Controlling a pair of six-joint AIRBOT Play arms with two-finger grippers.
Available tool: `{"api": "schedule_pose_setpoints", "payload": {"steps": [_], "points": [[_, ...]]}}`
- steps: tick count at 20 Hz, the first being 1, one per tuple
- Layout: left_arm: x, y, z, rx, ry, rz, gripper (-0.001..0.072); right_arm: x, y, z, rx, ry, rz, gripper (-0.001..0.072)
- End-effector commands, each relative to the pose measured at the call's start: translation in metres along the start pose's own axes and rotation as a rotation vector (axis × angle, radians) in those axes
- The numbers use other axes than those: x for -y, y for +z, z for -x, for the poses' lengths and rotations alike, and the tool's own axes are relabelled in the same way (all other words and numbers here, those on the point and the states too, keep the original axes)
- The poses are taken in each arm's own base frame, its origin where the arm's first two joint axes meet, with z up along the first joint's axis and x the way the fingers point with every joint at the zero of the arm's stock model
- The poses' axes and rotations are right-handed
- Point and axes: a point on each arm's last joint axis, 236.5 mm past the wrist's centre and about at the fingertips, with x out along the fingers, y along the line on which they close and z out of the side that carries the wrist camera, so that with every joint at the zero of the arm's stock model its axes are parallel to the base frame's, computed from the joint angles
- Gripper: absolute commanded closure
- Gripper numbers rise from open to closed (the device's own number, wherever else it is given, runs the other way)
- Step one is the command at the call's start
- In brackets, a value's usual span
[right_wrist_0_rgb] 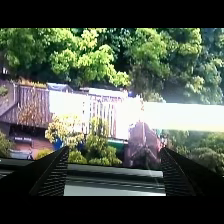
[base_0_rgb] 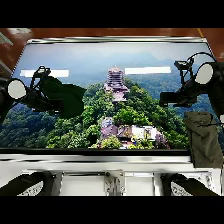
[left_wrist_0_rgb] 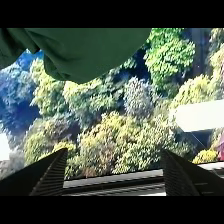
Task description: Fold the shirts.
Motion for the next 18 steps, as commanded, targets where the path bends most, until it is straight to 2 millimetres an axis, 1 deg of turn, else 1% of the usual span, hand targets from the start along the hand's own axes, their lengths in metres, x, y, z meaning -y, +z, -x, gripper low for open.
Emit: {"api": "schedule_pose_setpoints", "payload": {"steps": [1,14,16,17,18], "points": [[0.000,0.000,0.000,0.000,0.000,0.001,0.0007,0.000,0.000,0.000,0.000,0.000,0.001,0.0016],[0.000,0.000,0.000,0.000,0.000,0.001,0.0007,-0.001,0.000,0.000,0.001,0.001,0.000,0.0016],[0.000,0.000,0.000,0.000,0.000,0.001,0.0007,-0.006,0.008,0.000,0.033,0.022,-0.002,0.0016],[0.000,0.001,0.000,0.003,0.000,0.001,0.0006,-0.010,0.007,0.000,0.031,0.040,-0.003,0.0016],[0.001,0.010,-0.001,0.040,-0.006,0.002,0.0007,-0.011,0.006,0.000,0.026,0.044,-0.003,0.0016]]}}
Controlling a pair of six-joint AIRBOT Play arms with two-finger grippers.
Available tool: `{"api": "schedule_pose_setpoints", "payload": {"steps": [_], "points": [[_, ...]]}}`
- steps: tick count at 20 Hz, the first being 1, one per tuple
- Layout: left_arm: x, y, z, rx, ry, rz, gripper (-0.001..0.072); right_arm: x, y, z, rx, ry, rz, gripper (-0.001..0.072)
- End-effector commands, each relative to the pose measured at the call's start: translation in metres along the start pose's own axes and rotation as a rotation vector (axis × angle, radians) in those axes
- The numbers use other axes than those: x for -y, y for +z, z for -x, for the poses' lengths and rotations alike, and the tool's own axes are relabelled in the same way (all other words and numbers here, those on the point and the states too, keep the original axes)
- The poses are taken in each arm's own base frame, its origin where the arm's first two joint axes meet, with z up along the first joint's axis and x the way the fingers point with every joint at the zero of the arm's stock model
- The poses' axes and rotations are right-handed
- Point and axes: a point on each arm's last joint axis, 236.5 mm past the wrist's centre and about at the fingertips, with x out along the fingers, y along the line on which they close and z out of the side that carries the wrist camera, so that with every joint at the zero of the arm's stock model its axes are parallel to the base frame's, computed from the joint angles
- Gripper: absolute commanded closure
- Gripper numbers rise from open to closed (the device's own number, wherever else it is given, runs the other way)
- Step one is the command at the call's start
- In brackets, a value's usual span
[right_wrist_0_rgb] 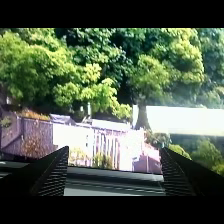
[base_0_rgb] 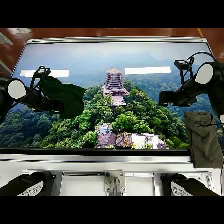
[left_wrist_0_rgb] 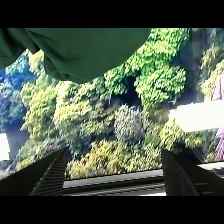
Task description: Fold the shirts.
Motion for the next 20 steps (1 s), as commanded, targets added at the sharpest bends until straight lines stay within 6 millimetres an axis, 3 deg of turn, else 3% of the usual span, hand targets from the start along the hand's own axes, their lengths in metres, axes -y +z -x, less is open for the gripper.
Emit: {"api": "schedule_pose_setpoints", "payload": {"steps": [1,3,7,10,13,15,17,20], "points": [[0.002,0.023,-0.002,0.089,-0.010,0.001,0.0007,-0.006,0.001,0.000,0.004,0.025,-0.002,0.0016],[0.004,0.039,-0.007,0.145,-0.015,0.002,0.0007,-0.004,-0.006,0.000,-0.025,0.018,0.000,0.0016],[0.002,0.045,-0.029,0.123,-0.008,0.009,0.0007,-0.003,-0.006,0.000,-0.025,0.012,-0.009,0.0016],[-0.036,0.050,-0.074,0.063,0.045,0.164,0.0002,-0.004,0.008,0.000,0.035,0.014,-0.009,0.0016],[-0.079,0.026,-0.124,-0.084,0.058,0.397,0.0001,-0.004,0.021,0.001,0.090,0.016,-0.009,0.0016],[-0.092,0.017,-0.148,-0.139,0.004,0.526,0.0001,-0.004,0.029,0.002,0.123,0.017,-0.010,0.0016],[-0.093,0.027,-0.164,-0.114,-0.057,0.601,0.0001,-0.005,0.036,0.002,0.150,0.019,-0.010,0.0016],[-0.083,0.062,-0.178,0.008,-0.149,0.650,0.0003,-0.005,0.042,0.004,0.179,0.020,-0.012,0.0016]]}}
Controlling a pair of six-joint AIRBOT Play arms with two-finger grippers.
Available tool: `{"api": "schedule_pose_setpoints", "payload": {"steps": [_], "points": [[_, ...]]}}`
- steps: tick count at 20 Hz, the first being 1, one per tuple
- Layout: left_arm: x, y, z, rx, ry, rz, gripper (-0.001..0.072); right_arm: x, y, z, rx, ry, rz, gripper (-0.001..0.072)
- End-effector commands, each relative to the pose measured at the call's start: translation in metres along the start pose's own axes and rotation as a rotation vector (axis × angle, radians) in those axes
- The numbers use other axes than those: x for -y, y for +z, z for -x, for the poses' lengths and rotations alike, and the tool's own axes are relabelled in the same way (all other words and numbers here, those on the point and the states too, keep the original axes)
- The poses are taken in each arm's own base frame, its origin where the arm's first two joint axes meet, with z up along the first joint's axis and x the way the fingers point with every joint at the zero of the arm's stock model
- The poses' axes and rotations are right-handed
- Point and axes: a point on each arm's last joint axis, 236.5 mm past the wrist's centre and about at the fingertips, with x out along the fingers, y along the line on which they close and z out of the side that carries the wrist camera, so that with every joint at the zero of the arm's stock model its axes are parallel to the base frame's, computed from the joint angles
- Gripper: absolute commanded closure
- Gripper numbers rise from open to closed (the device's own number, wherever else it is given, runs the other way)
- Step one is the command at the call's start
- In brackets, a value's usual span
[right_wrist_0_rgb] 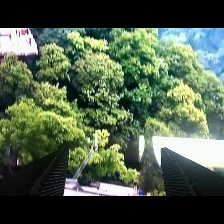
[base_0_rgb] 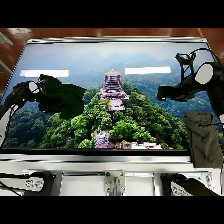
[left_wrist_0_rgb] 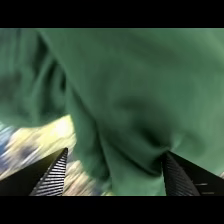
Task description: Fold the shirts.
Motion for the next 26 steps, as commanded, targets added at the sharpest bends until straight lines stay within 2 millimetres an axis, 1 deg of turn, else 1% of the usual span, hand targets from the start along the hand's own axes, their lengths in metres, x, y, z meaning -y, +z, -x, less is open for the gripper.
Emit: {"api": "schedule_pose_setpoints", "payload": {"steps": [1,2,3,4,5,6,7,8,9,10,11,12,13,14,15,16,17,18,19,20,21,22,23,24,25,26], "points": [[0.026,0.027,-0.018,0.076,-0.151,0.113,0.0005,-0.001,0.011,0.000,0.045,0.003,-0.001,0.0016],[0.036,0.027,-0.018,0.079,-0.181,0.131,0.0083,-0.001,0.011,0.000,0.044,0.003,-0.001,0.0016],[0.044,0.024,-0.018,0.068,-0.206,0.137,0.0480,-0.001,0.010,0.000,0.043,0.003,-0.001,0.0016],[0.055,0.021,-0.015,0.063,-0.235,0.103,0.0663,-0.001,0.010,0.000,0.041,0.003,-0.001,0.0016],[0.066,0.020,-0.006,0.065,-0.264,0.057,0.0668,-0.001,0.010,0.000,0.040,0.002,0.005,0.0017],[0.078,0.022,0.010,0.087,-0.281,0.001,0.0668,-0.001,0.009,0.000,0.039,0.001,0.020,0.0017],[0.092,0.026,0.034,0.134,-0.302,-0.078,0.0668,-0.001,0.009,0.000,0.036,0.001,0.041,0.0017],[0.109,0.030,0.065,0.197,-0.331,-0.158,0.0668,-0.001,0.009,0.000,0.039,-0.001,0.062,0.0018],[0.129,0.031,0.103,0.271,-0.364,-0.237,0.0669,0.000,0.009,0.002,0.037,-0.003,0.073,0.0018],[0.152,0.025,0.152,0.356,-0.409,-0.315,0.0668,-0.003,0.008,0.006,0.037,0.009,0.072,0.0018],[0.174,0.011,0.203,0.438,-0.466,-0.376,0.0669,-0.009,0.010,0.015,0.055,0.028,0.079,0.0017],[0.198,-0.013,0.257,0.531,-0.533,-0.448,0.0669,-0.011,0.014,0.027,0.088,0.034,0.086,0.0017],[0.215,-0.042,0.303,0.601,-0.601,-0.504,0.0669,-0.013,0.019,0.044,0.138,0.033,0.095,0.0017],[0.226,-0.071,0.334,0.625,-0.665,-0.520,0.0669,-0.013,0.024,0.062,0.189,0.026,0.105,0.0017],[0.236,-0.100,0.354,0.624,-0.725,-0.543,0.0669,-0.012,0.028,0.084,0.245,0.013,0.113,0.0017],[0.245,-0.130,0.363,0.598,-0.773,-0.574,0.0669,-0.010,0.030,0.105,0.297,-0.003,0.120,0.0017],[0.255,-0.157,0.358,0.543,-0.803,-0.598,0.0669,-0.009,0.029,0.127,0.349,-0.017,0.125,0.0017],[0.264,-0.181,0.343,0.483,-0.806,-0.629,0.0669,-0.008,0.026,0.148,0.396,-0.027,0.129,0.0017],[0.272,-0.202,0.318,0.421,-0.789,-0.661,0.0669,-0.007,0.020,0.163,0.428,-0.037,0.132,0.0017],[0.280,-0.218,0.288,0.370,-0.765,-0.678,0.0669,-0.004,0.011,0.176,0.442,-0.054,0.134,0.0017],[0.288,-0.234,0.253,0.311,-0.752,-0.671,0.0669,0.001,0.001,0.184,0.436,-0.076,0.134,0.0017],[0.295,-0.249,0.219,0.255,-0.736,-0.652,0.0669,0.009,-0.013,0.187,0.406,-0.105,0.131,0.0017],[0.300,-0.266,0.181,0.184,-0.715,-0.621,0.0668,0.016,-0.028,0.188,0.358,-0.132,0.125,0.0018],[0.306,-0.286,0.147,0.112,-0.702,-0.598,0.0668,0.024,-0.045,0.185,0.287,-0.162,0.116,0.0018],[0.312,-0.304,0.120,0.046,-0.683,-0.584,0.0619,0.031,-0.058,0.181,0.227,-0.186,0.107,0.0018],[0.316,-0.316,0.101,-0.009,-0.666,-0.568,0.0308,0.037,-0.067,0.178,0.188,-0.208,0.100,0.0018]]}}
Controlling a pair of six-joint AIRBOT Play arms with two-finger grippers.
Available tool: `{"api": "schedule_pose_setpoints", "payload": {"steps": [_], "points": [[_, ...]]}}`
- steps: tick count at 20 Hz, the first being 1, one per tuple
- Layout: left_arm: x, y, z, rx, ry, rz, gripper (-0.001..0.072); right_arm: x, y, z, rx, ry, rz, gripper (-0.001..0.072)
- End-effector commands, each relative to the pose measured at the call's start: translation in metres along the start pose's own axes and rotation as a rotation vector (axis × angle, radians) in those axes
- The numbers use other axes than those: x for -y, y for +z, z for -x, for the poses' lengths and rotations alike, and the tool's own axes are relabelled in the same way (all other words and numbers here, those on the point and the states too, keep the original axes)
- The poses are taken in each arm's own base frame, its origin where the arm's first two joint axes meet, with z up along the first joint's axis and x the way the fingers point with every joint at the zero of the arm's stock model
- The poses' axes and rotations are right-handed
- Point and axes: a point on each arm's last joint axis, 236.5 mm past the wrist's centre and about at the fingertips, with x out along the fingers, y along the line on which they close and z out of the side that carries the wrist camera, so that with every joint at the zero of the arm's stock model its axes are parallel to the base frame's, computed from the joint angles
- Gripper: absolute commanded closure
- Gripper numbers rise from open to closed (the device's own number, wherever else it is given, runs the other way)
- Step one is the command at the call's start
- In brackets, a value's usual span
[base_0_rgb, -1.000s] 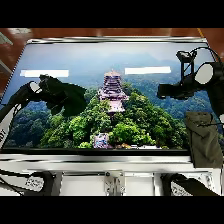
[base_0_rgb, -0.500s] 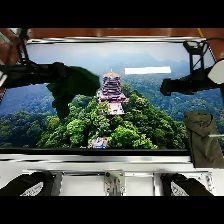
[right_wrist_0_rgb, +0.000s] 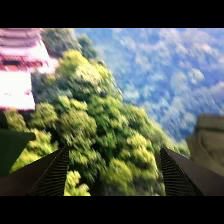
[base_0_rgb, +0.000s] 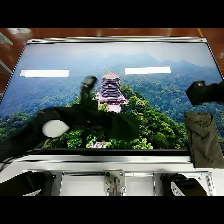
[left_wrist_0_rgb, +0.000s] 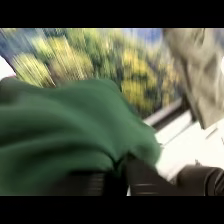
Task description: Fold the shirts.
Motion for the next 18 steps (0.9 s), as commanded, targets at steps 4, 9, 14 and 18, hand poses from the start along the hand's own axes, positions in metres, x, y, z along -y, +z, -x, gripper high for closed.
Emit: {"api": "schedule_pose_setpoints", "payload": {"steps": [4,9,14,18], "points": [[-0.049,-0.032,-0.048,-0.183,0.101,0.120,0.0003,0.037,-0.057,-0.007,-0.211,-0.163,0.004,0.0018],[-0.206,-0.018,0.096,-0.281,0.502,0.134,0.0004,0.038,-0.106,-0.070,-0.388,-0.176,0.042,0.0018],[-0.294,-0.063,0.153,-0.210,0.551,0.448,0.0004,-0.026,-0.167,-0.142,-0.560,0.077,-0.018,0.0025],[-0.332,-0.082,0.128,-0.136,0.467,0.676,0.0004,-0.082,-0.173,-0.176,-0.605,0.286,-0.147,0.0025]]}}
